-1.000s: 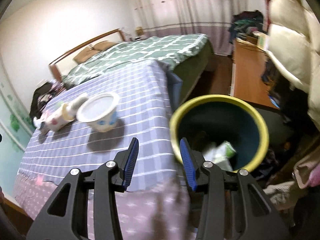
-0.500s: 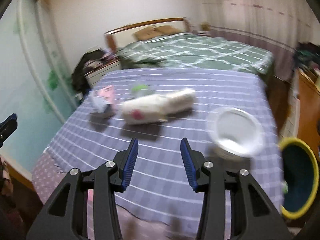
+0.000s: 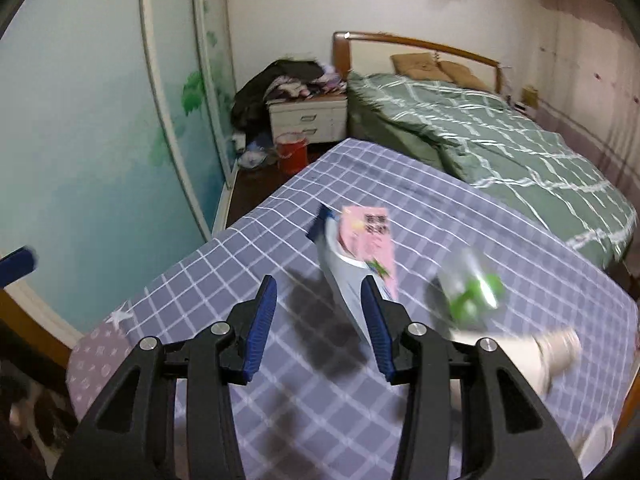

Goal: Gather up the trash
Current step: 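Reach the right gripper to the white squeeze pouch and grasp it, then carry the pouch with the right gripper over the bin and release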

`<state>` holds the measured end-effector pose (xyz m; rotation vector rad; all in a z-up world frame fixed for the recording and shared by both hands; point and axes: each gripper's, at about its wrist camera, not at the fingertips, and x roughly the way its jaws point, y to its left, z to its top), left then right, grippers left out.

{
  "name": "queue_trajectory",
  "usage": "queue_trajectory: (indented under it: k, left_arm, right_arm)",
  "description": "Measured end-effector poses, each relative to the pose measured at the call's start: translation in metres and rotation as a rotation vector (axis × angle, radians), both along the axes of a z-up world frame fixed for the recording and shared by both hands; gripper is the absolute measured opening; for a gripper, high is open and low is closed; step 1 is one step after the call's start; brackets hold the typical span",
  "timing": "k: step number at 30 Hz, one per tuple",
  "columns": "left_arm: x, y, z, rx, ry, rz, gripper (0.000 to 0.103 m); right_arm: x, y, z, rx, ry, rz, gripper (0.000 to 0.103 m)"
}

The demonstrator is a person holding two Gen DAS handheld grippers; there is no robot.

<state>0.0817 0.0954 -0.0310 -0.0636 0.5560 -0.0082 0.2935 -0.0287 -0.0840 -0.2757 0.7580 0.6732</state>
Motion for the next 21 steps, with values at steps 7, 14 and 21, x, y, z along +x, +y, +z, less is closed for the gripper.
queue_trajectory:
  k: [7,14,21]
  left_arm:
    - [0.003,0.006,-0.004,-0.013,0.017,0.007,0.098]
    - [0.007,0.007,-0.012,-0.026,0.033,0.006,0.098]
    - [0.008,0.007,-0.012,-0.026,0.036,0.006,0.098]
  right_arm:
    - [0.031,0.029,-0.024,-0.133,-0.020,-0.011,0.042]
    - [0.040,0.033,-0.037,-0.189,0.005,-0.011,0.030]
    - [0.020,0.011,-0.016,-0.069,0.034,-0.027,0.029]
